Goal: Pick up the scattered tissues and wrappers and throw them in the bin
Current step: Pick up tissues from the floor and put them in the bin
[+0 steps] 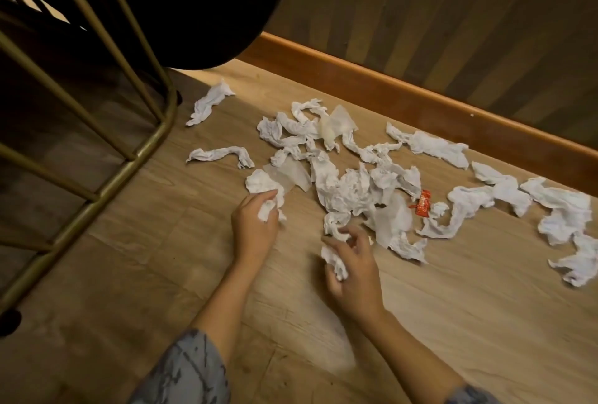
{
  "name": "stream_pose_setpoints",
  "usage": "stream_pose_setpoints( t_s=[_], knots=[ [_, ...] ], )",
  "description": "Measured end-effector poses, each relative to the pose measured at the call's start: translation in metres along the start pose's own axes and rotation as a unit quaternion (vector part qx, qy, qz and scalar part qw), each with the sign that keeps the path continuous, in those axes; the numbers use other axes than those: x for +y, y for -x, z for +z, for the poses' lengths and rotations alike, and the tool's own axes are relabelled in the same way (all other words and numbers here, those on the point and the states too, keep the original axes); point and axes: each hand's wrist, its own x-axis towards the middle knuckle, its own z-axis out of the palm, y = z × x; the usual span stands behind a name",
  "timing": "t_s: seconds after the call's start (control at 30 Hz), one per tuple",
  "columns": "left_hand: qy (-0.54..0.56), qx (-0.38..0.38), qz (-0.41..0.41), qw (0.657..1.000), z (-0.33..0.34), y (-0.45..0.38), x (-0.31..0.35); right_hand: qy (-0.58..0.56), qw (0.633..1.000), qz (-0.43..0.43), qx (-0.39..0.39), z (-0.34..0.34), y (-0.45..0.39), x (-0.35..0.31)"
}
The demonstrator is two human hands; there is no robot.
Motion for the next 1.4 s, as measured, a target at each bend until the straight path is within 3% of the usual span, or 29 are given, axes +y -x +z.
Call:
stream_pose_setpoints(
  t_s=[0.2, 0.37, 0.53, 0.63, 0.7, 0.77, 0.83, 0.9, 0.97, 1.1, 1.23, 1.4],
  knots=[
    [-0.138, -0.075, 0.033, 0.987, 0.032, -0.033, -0.025, 0.181, 0.979, 0.031, -0.087, 0.026, -0.041, 0.018],
    [-0.161, -0.102, 0.074, 0.979, 0.026, -0.029, -0.037, 0.084, 0.99, -0.008, -0.113, 0.033, -0.012, 0.026],
    [-0.098, 0.002, 0.031, 0.995, 0.014, 0.002, -0.033, -0.024, 0.99, -0.082, -0.108, 0.024, 0.004, 0.016],
    [-0.031, 0.106, 0.006, 0.994, 0.015, 0.013, -0.015, -0.067, 0.995, -0.072, -0.021, 0.013, -0.012, -0.004],
    [-0.017, 0.125, 0.028, 0.992, 0.019, 0.007, -0.002, -0.078, 0.996, -0.031, 0.032, 0.009, -0.031, -0.009],
    [-0.019, 0.072, 0.047, 0.996, 0.028, -0.011, 0.003, -0.093, 0.994, 0.033, 0.048, 0.011, -0.054, -0.008],
    [-0.057, -0.045, 0.054, 0.996, 0.04, -0.034, 0.0, -0.093, 0.992, 0.078, 0.035, 0.016, -0.077, -0.003],
    [-0.118, -0.154, 0.08, 0.978, 0.047, -0.047, -0.011, -0.068, 0.994, 0.079, -0.011, 0.024, -0.096, 0.005],
    [-0.149, -0.189, 0.107, 0.965, 0.045, -0.046, -0.024, -0.003, 0.996, 0.053, -0.078, 0.032, -0.106, 0.017],
    [-0.111, -0.1, 0.091, 0.985, 0.025, -0.023, -0.037, 0.156, 0.972, -0.027, -0.171, 0.037, -0.089, 0.036],
    [-0.125, -0.01, 0.065, 0.99, 0.008, 0.001, -0.041, 0.067, 0.99, -0.037, -0.121, 0.034, -0.051, 0.035],
    [-0.032, 0.095, -0.049, 0.994, -0.007, 0.017, -0.017, 0.004, 0.996, 0.005, -0.09, 0.035, -0.019, 0.017]
  ],
)
